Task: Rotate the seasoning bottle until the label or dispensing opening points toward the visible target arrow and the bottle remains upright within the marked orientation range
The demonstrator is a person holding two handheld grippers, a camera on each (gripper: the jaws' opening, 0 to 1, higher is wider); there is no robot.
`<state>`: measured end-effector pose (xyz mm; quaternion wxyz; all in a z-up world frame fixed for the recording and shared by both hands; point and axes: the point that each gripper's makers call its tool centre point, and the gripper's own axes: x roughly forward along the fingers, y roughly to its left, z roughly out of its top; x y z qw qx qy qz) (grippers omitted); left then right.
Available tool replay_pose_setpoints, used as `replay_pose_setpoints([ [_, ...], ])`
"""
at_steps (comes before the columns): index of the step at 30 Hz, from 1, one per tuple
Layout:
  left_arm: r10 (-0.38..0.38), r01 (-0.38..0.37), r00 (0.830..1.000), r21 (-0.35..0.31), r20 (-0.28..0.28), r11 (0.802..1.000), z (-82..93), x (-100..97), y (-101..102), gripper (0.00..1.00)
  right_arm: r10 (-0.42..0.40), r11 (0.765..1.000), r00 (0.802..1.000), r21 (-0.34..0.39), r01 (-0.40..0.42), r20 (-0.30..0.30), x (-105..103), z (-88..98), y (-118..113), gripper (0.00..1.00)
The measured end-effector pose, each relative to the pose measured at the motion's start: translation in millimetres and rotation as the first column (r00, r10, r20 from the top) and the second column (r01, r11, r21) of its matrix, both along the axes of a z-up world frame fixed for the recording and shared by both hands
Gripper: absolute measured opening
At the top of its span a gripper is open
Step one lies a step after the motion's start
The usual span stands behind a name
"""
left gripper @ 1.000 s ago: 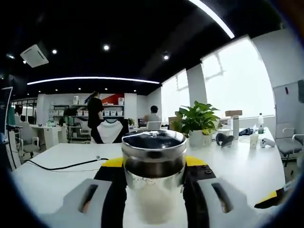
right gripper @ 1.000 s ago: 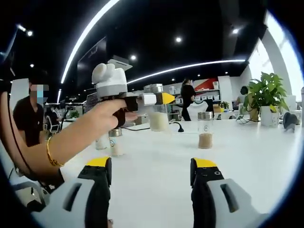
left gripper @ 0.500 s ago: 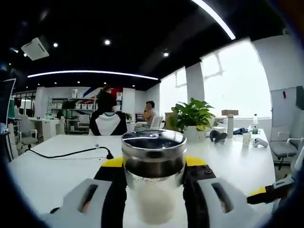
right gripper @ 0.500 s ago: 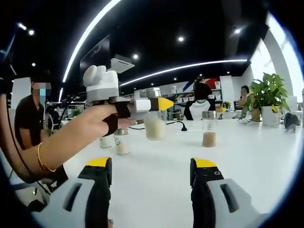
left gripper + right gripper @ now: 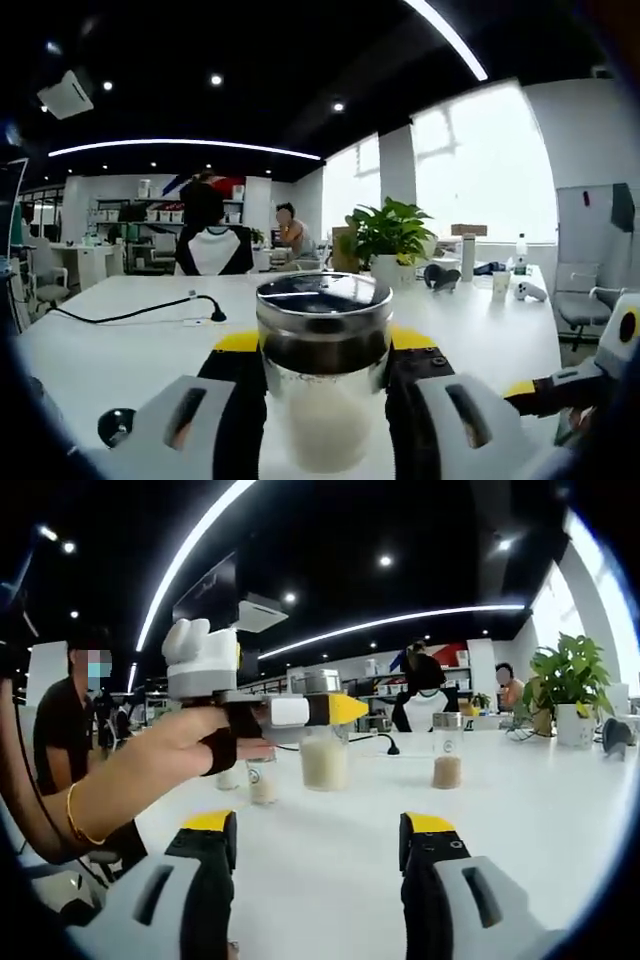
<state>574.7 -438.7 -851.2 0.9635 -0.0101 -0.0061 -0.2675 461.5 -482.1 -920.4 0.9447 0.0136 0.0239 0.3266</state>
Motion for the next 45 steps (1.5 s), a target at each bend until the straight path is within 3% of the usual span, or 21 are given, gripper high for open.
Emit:
replay_pose_setpoints([
  [16, -0.141, 0.141, 0.990, 0.012, 0.012, 0.990, 4.0, -30.7, -14.4, 0.46, 0.021, 1.000, 1.000, -0.009, -0.021, 0.005, 3.8, 2.0, 0.7, 0.64],
  [30, -0.292, 0.292, 0.956, 0.031, 0.008, 0.956, 13.6, -61.9, -21.1, 0.46, 0.099, 0.994, 0.995, -0.038, -0.098, 0.031, 2.0, 5.7, 7.6, 0.60],
  [45, -0.352, 0.350, 0.936, 0.078, 0.008, 0.933, 10.1, -76.0, -21.9, 0.47, 0.176, 0.984, 0.984, -0.037, -0.175, 0.037, -2.9, 10.0, 21.8, 0.58],
])
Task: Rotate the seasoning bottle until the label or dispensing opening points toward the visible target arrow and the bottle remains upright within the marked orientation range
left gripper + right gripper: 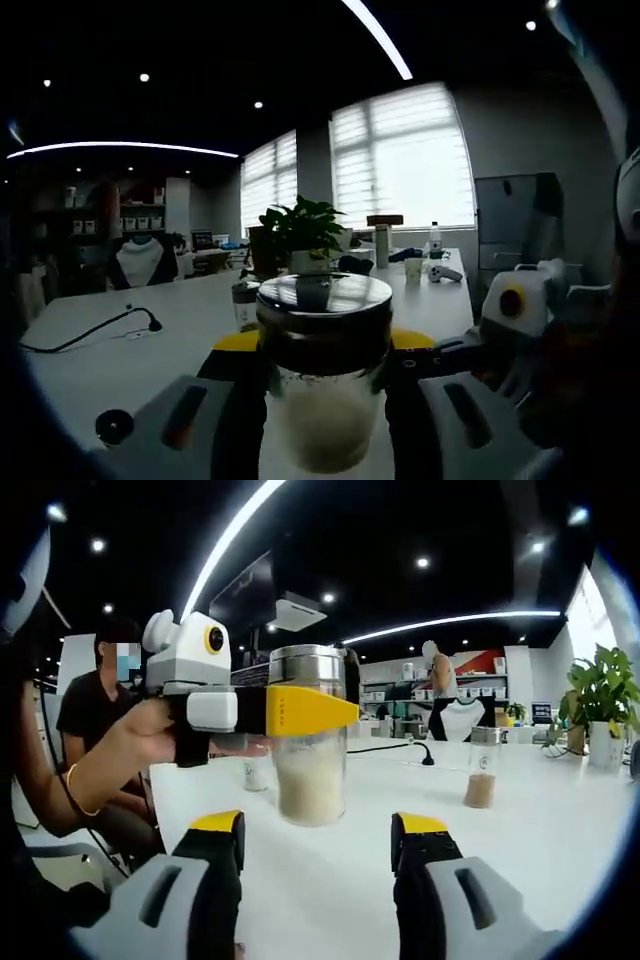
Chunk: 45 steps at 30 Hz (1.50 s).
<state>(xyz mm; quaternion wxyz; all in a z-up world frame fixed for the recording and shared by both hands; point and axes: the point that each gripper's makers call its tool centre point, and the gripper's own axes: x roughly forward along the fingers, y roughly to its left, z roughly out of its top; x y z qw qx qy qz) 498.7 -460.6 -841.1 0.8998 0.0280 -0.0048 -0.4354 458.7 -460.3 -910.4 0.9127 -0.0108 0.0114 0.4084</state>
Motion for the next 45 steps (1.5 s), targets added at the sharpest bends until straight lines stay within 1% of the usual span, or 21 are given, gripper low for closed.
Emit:
replay_pose_setpoints([
  [3, -0.021, 0.021, 1.000, 0.007, 0.000, 1.000, 1.4, -3.0, -0.4, 0.47, 0.009, 1.000, 1.000, -0.003, -0.009, 0.009, -0.8, 0.9, 1.3, 0.56],
  [6, -0.040, 0.040, 0.999, 0.001, 0.001, 0.999, 3.0, -5.1, -0.4, 0.47, 0.018, 1.000, 1.000, -0.009, -0.018, 0.017, -1.6, 1.9, 2.8, 0.55],
  [10, -0.090, 0.090, 0.996, -0.008, -0.008, 0.996, 3.5, -9.4, -1.4, 0.47, 0.039, 0.999, 0.999, -0.014, -0.038, 0.032, -2.9, 4.4, 5.9, 0.52],
  [13, -0.128, 0.128, 0.992, -0.008, -0.015, 0.992, 2.5, -12.8, -3.0, 0.47, 0.071, 0.997, 0.997, -0.001, -0.071, 0.035, -5.0, 7.5, 9.9, 0.50],
  [14, -0.142, 0.141, 0.990, -0.004, -0.018, 0.990, 1.5, -14.3, -4.1, 0.47, 0.076, 0.997, 0.996, -0.001, -0.076, 0.036, -5.1, 8.1, 10.6, 0.49],
  [15, -0.160, 0.160, 0.987, 0.010, -0.034, 0.987, -1.8, -16.7, -5.8, 0.47, 0.080, 0.997, 0.996, -0.003, -0.080, 0.040, -5.2, 8.8, 11.2, 0.47],
  [16, -0.158, 0.158, 0.987, 0.010, -0.037, 0.987, -2.2, -16.4, -6.6, 0.47, 0.084, 0.996, 0.996, -0.006, -0.084, 0.044, -5.1, 9.4, 11.8, 0.47],
  [17, -0.169, 0.170, 0.985, 0.025, -0.033, 0.985, -4.4, -18.0, -8.4, 0.47, 0.088, 0.996, 0.995, -0.011, -0.087, 0.049, -4.7, 9.9, 12.4, 0.46],
  [20, -0.192, 0.193, 0.981, 0.041, -0.031, 0.980, -7.4, -19.0, -9.1, 0.47, 0.099, 0.995, 0.994, -0.010, -0.098, 0.052, -4.1, 10.9, 14.4, 0.45],
  [22, -0.233, 0.234, 0.972, 0.022, -0.042, 0.972, -7.7, -23.1, -11.5, 0.47, 0.107, 0.994, 0.993, -0.014, -0.107, 0.053, -4.3, 10.6, 16.1, 0.45],
  [23, -0.260, 0.260, 0.964, -0.002, -0.056, 0.966, -6.7, -26.4, -13.3, 0.47, 0.111, 0.994, 0.992, -0.017, -0.110, 0.054, -4.5, 10.4, 16.5, 0.45],
  [24, -0.289, 0.289, 0.955, -0.007, -0.062, 0.957, -7.0, -30.1, -14.7, 0.47, 0.115, 0.993, 0.992, -0.020, -0.114, 0.055, -4.8, 10.1, 17.0, 0.44],
  [25, -0.301, 0.301, 0.951, -0.015, -0.069, 0.954, -6.9, -31.7, -15.2, 0.47, 0.125, 0.992, 0.991, -0.021, -0.125, 0.052, -5.4, 9.6, 17.8, 0.44],
  [28, -0.334, 0.333, 0.940, -0.023, -0.063, 0.943, -6.1, -38.9, -19.8, 0.47, 0.149, 0.989, 0.988, 0.001, -0.149, 0.041, -6.5, 11.3, 17.6, 0.43],
  [32, -0.382, 0.382, 0.923, -0.011, -0.045, 0.924, -4.1, -46.3, -21.2, 0.47, 0.183, 0.983, 0.982, 0.001, -0.183, 0.045, -10.9, 13.4, 20.1, 0.44],
  [35, -0.435, 0.435, 0.899, -0.014, -0.045, 0.900, -2.9, -55.0, -23.5, 0.47, 0.219, 0.976, 0.974, -0.007, -0.219, 0.055, -16.7, 15.4, 24.3, 0.43],
  [40, -0.493, 0.494, 0.869, 0.015, -0.035, 0.869, -4.7, -67.2, -28.4, 0.47, 0.256, 0.967, 0.965, -0.010, -0.256, 0.050, -22.3, 15.0, 29.5, 0.43],
  [43, -0.512, 0.514, 0.858, 0.025, -0.044, 0.858, -8.1, -71.6, -30.2, 0.47, 0.272, 0.962, 0.961, -0.007, -0.272, 0.045, -26.1, 12.8, 33.1, 0.43],
  [45, -0.517, 0.518, 0.855, 0.026, -0.047, 0.855, -10.1, -72.6, -31.2, 0.47, 0.278, 0.960, 0.960, -0.010, -0.278, 0.041, -28.1, 11.5, 34.7, 0.40],
])
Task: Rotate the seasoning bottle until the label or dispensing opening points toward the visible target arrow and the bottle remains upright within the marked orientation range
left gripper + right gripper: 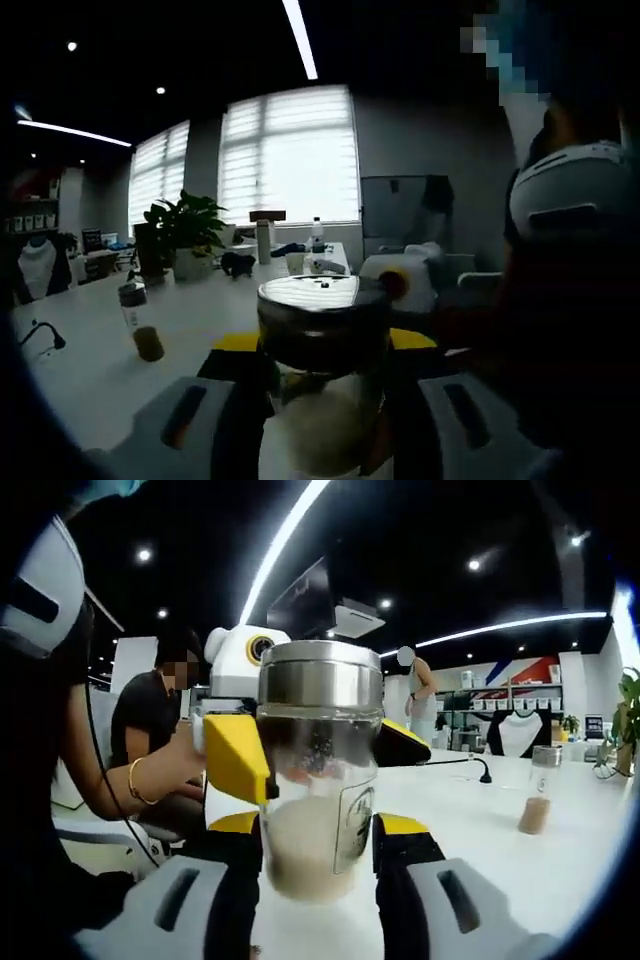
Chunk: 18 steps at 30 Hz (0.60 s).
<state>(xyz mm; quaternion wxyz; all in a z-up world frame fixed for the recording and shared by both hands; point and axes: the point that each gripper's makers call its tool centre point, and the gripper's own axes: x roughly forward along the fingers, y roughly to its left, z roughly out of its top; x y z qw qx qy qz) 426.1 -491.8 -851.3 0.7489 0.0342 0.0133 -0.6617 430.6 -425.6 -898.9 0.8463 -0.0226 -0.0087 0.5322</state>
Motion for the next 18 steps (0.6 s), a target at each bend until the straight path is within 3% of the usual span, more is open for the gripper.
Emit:
replay_pose_setpoints([
  [10, -0.018, 0.017, 1.000, -0.021, -0.019, 1.000, -0.7, -2.1, -0.7, 0.47, -0.021, 1.000, 1.000, 0.016, 0.021, -0.023, 0.0, -0.5, -1.3, 0.39],
  [18, 0.003, -0.003, 1.000, -0.005, 0.029, 1.000, -2.6, -3.7, -2.0, 0.47, -0.051, 0.999, 0.999, -0.001, 0.051, -0.008, 1.9, -2.4, -1.6, 0.39],
])
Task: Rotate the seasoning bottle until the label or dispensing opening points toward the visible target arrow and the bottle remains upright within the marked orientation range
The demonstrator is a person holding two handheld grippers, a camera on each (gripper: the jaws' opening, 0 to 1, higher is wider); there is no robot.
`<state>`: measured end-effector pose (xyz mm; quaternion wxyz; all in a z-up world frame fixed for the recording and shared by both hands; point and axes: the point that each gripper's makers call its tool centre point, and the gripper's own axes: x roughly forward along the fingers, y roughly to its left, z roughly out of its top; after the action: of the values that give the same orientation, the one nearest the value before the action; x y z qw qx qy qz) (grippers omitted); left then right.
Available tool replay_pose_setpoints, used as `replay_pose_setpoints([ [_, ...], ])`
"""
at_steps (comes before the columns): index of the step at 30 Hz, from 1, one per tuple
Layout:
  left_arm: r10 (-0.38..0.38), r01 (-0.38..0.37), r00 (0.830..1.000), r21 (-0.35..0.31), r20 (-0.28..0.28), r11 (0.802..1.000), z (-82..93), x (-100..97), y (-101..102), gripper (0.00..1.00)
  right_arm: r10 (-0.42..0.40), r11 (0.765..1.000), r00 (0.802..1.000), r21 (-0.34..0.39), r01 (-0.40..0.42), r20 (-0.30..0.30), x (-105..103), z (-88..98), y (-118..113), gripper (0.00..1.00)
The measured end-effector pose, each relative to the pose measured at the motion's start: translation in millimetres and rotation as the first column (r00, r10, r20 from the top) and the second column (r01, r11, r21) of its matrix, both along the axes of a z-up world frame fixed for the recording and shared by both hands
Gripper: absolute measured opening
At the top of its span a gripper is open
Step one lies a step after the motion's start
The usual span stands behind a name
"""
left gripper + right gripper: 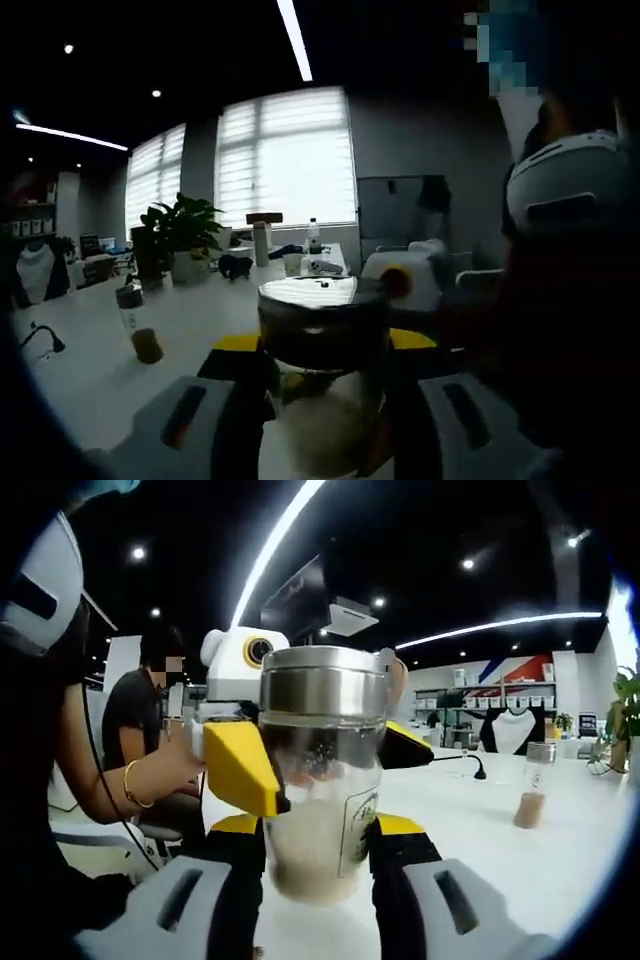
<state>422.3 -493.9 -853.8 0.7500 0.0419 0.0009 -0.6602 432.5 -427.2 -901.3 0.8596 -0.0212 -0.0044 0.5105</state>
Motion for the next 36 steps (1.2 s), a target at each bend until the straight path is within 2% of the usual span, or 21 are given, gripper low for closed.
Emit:
replay_pose_setpoints([
  [3, 0.057, -0.057, 0.998, 0.002, -0.009, 0.998, -1.5, 7.3, 1.6, 0.46, -0.041, 0.999, 0.999, -0.003, 0.041, -0.012, 4.2, -2.1, -3.7, 0.39],
  [5, 0.096, -0.096, 0.995, 0.021, -0.003, 0.995, -5.7, 12.5, 3.9, 0.46, -0.095, 0.993, 0.995, -0.070, 0.095, 0.015, 10.8, -8.1, -9.7, 0.39],
  [6, 0.109, -0.109, 0.994, 0.030, 0.006, 0.994, -7.3, 14.3, 5.1, 0.46, -0.098, 0.992, 0.995, -0.079, 0.100, 0.021, 11.4, -8.7, -10.2, 0.39],
  [9, 0.166, -0.166, 0.986, 0.009, -0.009, 0.986, -5.7, 19.5, 3.4, 0.46, -0.117, 0.993, 0.993, -0.037, 0.116, -0.012, 13.1, -9.1, -11.2, 0.39],
  [12, 0.237, -0.237, 0.971, -0.008, -0.013, 0.971, -2.2, 26.5, 2.9, 0.46, -0.180, 0.983, 0.984, -0.045, 0.179, -0.003, 19.0, -9.0, -15.8, 0.39],
  [15, 0.325, -0.326, 0.945, -0.043, -0.041, 0.944, 2.3, 34.9, 1.6, 0.45, -0.226, 0.973, 0.974, -0.040, 0.226, 0.004, 24.8, -7.2, -20.7, 0.39],
  [17, 0.357, -0.359, 0.933, -0.056, -0.043, 0.932, 3.9, 37.7, -0.1, 0.45, -0.246, 0.969, 0.969, -0.035, 0.246, 0.002, 27.3, -6.5, -23.0, 0.39],
  [18, 0.392, -0.396, 0.918, -0.068, -0.058, 0.916, 5.4, 41.2, 0.1, 0.45, -0.263, 0.964, 0.965, -0.027, 0.263, -0.003, 29.0, -6.0, -24.6, 0.39],
  [20, 0.409, -0.411, 0.911, -0.069, -0.048, 0.909, 6.4, 42.6, -1.5, 0.45, -0.275, 0.961, 0.961, -0.025, 0.275, -0.005, 30.9, -6.1, -26.0, 0.39],
  [21, 0.436, -0.439, 0.899, -0.068, -0.052, 0.896, 6.6, 45.5, -1.5, 0.45, -0.285, 0.958, 0.958, -0.023, 0.285, -0.008, 32.0, -6.4, -27.1, 0.39],
  [22, 0.457, -0.459, 0.888, -0.067, -0.047, 0.886, 6.9, 47.5, -1.4, 0.46, -0.291, 0.956, 0.957, -0.025, 0.291, -0.007, 32.9, -7.0, -27.6, 0.39],
  [23, 0.482, -0.482, 0.876, -0.056, -0.017, 0.874, 6.8, 49.5, -0.4, 0.46, -0.297, 0.955, 0.955, -0.028, 0.297, -0.008, 33.9, -7.9, -28.3, 0.39],
  [25, 0.508, -0.507, 0.861, -0.049, 0.016, 0.861, 7.9, 50.7, -1.1, 0.47, -0.306, 0.952, 0.952, -0.019, 0.306, -0.012, 34.9, -8.6, -29.2, 0.39],
  [26, 0.509, -0.508, 0.860, -0.049, 0.024, 0.860, 8.4, 50.1, -2.5, 0.47, -0.309, 0.951, 0.951, -0.015, 0.309, -0.014, 35.0, -8.9, -29.3, 0.39],
  [28, 0.529, -0.528, 0.849, -0.059, -0.001, 0.847, 9.2, 51.6, -3.5, 0.47, -0.325, 0.946, 0.946, 0.003, 0.325, -0.022, 35.1, -9.6, -29.4, 0.39],
  [32, 0.583, -0.583, 0.811, -0.028, 0.036, 0.812, 3.8, 54.7, -2.5, 0.47, -0.354, 0.935, 0.935, 0.009, 0.354, -0.019, 35.4, -12.5, -28.9, 0.39],
  [34, 0.616, -0.616, 0.786, -0.016, 0.056, 0.787, 3.7, 55.2, -0.8, 0.47, -0.372, 0.928, 0.928, 0.013, 0.372, -0.015, 36.5, -12.7, -29.8, 0.39],
  [36, 0.634, -0.635, 0.770, -0.015, 0.077, 0.773, 4.2, 55.1, 0.3, 0.48, -0.380, 0.925, 0.925, 0.020, 0.381, -0.012, 37.2, -12.2, -30.2, 0.39],
])
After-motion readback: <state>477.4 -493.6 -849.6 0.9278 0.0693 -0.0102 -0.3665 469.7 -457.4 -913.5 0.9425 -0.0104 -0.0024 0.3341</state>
